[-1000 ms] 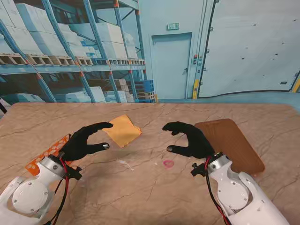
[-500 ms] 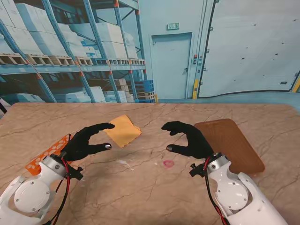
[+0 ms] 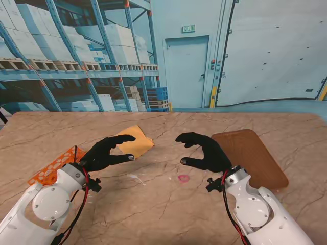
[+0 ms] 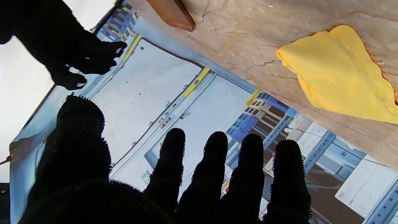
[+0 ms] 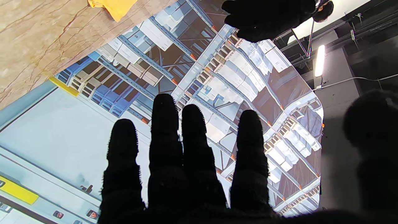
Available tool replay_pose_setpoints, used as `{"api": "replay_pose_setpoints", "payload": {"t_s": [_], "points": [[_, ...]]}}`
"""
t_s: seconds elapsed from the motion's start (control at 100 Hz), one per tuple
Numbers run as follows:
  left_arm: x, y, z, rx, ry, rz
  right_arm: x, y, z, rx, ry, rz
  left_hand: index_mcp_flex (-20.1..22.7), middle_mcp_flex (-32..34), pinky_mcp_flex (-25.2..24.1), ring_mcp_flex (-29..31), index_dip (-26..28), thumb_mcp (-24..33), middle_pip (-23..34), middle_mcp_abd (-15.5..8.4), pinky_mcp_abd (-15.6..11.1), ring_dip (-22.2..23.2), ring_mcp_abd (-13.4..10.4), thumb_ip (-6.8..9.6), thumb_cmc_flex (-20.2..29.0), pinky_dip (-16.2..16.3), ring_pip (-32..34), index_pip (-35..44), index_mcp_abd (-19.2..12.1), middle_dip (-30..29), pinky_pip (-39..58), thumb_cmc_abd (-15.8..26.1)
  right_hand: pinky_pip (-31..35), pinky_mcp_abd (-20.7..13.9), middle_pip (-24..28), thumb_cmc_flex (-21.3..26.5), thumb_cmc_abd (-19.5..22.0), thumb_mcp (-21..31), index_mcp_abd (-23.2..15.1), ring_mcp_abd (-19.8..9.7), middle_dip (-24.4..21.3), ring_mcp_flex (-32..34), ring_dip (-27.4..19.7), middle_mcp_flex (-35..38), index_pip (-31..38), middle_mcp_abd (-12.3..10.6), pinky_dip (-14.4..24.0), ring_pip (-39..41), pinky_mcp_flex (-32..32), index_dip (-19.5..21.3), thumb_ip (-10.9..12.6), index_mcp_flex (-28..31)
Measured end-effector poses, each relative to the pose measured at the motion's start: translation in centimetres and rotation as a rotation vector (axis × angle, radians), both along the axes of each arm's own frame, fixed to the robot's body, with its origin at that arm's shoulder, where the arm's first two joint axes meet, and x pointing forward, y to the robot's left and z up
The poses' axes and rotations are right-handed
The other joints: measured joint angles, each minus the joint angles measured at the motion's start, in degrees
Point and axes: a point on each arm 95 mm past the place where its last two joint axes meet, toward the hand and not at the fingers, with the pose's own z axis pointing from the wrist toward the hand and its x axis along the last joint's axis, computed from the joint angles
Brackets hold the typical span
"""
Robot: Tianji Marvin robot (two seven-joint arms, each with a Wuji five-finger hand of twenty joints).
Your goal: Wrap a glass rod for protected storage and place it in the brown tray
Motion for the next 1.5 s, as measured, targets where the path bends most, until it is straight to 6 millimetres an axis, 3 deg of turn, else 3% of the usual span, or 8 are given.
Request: {"api": "replay_pose_setpoints", "payload": {"t_s": [0.18,0.4,0.64,1.08,1.14,1.18,1.5], "points": [[1.5,-1.3,-0.2,0.088,-0.030,0.070,0.1,0.1,-0.1,-0.002,0.008,-0.005,1.3,1.2,2.2,2.8,0.5,4.7,0.8,0.0,-0.3,5.2,0.0,0.00,1.2,5.5,7.7,0.5,0.5,1.5,13.7,0.0,0.0,0.0,0.0,0.0,0.0,0.0,0.0,0.0,0.0,0.0,0.0,0.0,0.0,0.0,0.0,0.0,0.0,0.0,0.0,0.0],[3.2,-3.0,-0.2,0.258,-0.025,0.071,0.2,0.0,-0.1,-0.009,0.005,-0.014,1.4,1.2,5.2,3.7,0.5,9.7,2.9,-0.2,-3.6,15.2,0.0,0.00,0.7,14.7,19.3,2.6,0.6,2.5,28.7,-1.2,0.0,0.0,0.0,0.0,0.0,0.0,0.0,0.0,0.0,0.0,0.0,0.0,0.0,0.0,0.0,0.0,0.0,0.0,0.0,0.0],[4.8,-4.8,-0.7,0.459,-0.026,0.098,0.1,-0.6,-0.1,-0.006,-0.004,-0.038,0.3,1.1,9.7,5.2,0.5,14.0,6.6,-0.2,-6.2,22.0,0.0,0.00,0.6,19.1,27.4,4.3,0.9,2.8,35.6,-1.9,0.0,0.0,0.0,0.0,0.0,0.0,0.0,0.0,0.0,0.0,0.0,0.0,0.0,0.0,0.0,0.0,0.0,0.0,0.0,0.0],[8.7,-7.5,-3.6,0.805,-0.102,0.130,0.2,-1.4,-0.3,0.018,0.003,-0.070,-0.4,-0.1,12.5,5.3,0.5,22.5,12.5,-0.4,-7.3,24.7,-1.0,0.00,0.5,22.7,32.6,8.6,2.6,4.1,37.9,-4.5,0.0,0.0,0.0,0.0,0.0,0.0,0.0,0.0,0.0,0.0,0.0,0.0,0.0,0.0,0.0,0.0,0.0,0.0,0.0,0.0],[9.2,-7.6,-4.0,0.856,-0.123,0.118,0.2,-1.6,-0.3,0.024,0.001,-0.077,-1.2,-0.1,13.0,5.9,0.5,23.2,12.6,-0.5,-7.4,24.8,-1.0,0.00,0.5,22.7,32.7,8.7,2.6,4.1,38.0,-4.5,0.0,0.0,0.0,0.0,0.0,0.0,0.0,0.0,0.0,0.0,0.0,0.0,0.0,0.0,0.0,0.0,0.0,0.0,0.0,0.0],[9.6,-7.6,-4.3,0.869,-0.119,0.112,0.1,-1.7,-0.3,0.026,-0.001,-0.082,-1.1,-0.1,13.0,5.9,0.5,23.5,12.6,-2.1,-7.5,24.8,-1.0,0.00,0.5,22.7,32.7,9.0,2.6,4.2,38.0,-5.0,0.0,0.0,0.0,0.0,0.0,0.0,0.0,0.0,0.0,0.0,0.0,0.0,0.0,0.0,0.0,0.0,0.0,0.0,0.0,0.0],[11.4,-7.7,-6.2,0.968,-0.084,0.131,0.2,-2.1,-0.4,0.034,-0.006,-0.103,-1.8,-0.1,13.0,5.9,0.5,25.1,13.9,-2.1,-7.7,24.8,-1.1,0.00,0.4,22.8,34.0,10.7,2.7,4.2,38.1,-4.7,0.0,0.0,0.0,0.0,0.0,0.0,0.0,0.0,0.0,0.0,0.0,0.0,0.0,0.0,0.0,0.0,0.0,0.0,0.0,0.0]]}}
